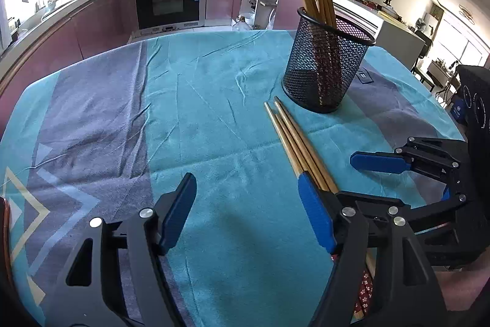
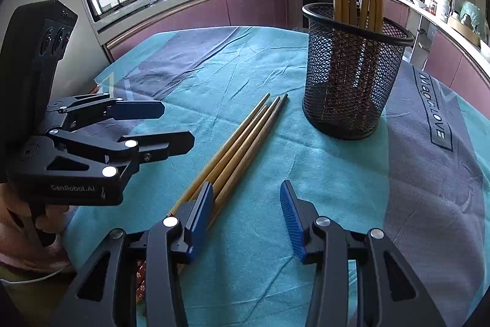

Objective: Organize utensils

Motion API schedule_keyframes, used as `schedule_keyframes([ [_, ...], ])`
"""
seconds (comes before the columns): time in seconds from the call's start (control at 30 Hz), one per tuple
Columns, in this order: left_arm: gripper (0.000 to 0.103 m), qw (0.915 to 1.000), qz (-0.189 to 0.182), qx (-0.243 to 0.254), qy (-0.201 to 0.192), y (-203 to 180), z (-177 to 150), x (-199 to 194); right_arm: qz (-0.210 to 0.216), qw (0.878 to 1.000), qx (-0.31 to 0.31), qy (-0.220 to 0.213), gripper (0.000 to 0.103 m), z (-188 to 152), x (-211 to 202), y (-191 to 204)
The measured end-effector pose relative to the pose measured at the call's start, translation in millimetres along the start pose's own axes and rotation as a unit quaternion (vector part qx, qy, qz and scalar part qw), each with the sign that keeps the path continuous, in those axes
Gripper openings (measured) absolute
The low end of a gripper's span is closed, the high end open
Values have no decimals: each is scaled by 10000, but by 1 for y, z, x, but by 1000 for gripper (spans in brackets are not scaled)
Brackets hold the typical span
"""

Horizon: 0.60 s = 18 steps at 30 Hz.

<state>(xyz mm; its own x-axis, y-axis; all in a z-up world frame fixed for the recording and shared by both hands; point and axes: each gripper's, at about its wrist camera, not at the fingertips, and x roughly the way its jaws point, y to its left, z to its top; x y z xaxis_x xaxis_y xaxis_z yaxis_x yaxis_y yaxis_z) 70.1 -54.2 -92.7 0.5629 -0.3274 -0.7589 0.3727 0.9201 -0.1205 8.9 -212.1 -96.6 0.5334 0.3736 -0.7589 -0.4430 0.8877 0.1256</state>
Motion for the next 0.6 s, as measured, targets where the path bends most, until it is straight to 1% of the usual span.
schedule_keyframes([
  [0.27, 68, 9999, -68, 87, 86, -7, -3, 5, -66, 10000, 30, 29, 43, -1, -2, -3],
  [0.53, 69, 9993, -243, 195, 201, -15, -6, 12, -46, 9999, 119, 19, 43, -4, -5, -8],
  [0.6, 70, 9992, -207, 262, 221, -18, -7, 14, -41, 9999, 130, 16, 43, -4, -5, -8],
])
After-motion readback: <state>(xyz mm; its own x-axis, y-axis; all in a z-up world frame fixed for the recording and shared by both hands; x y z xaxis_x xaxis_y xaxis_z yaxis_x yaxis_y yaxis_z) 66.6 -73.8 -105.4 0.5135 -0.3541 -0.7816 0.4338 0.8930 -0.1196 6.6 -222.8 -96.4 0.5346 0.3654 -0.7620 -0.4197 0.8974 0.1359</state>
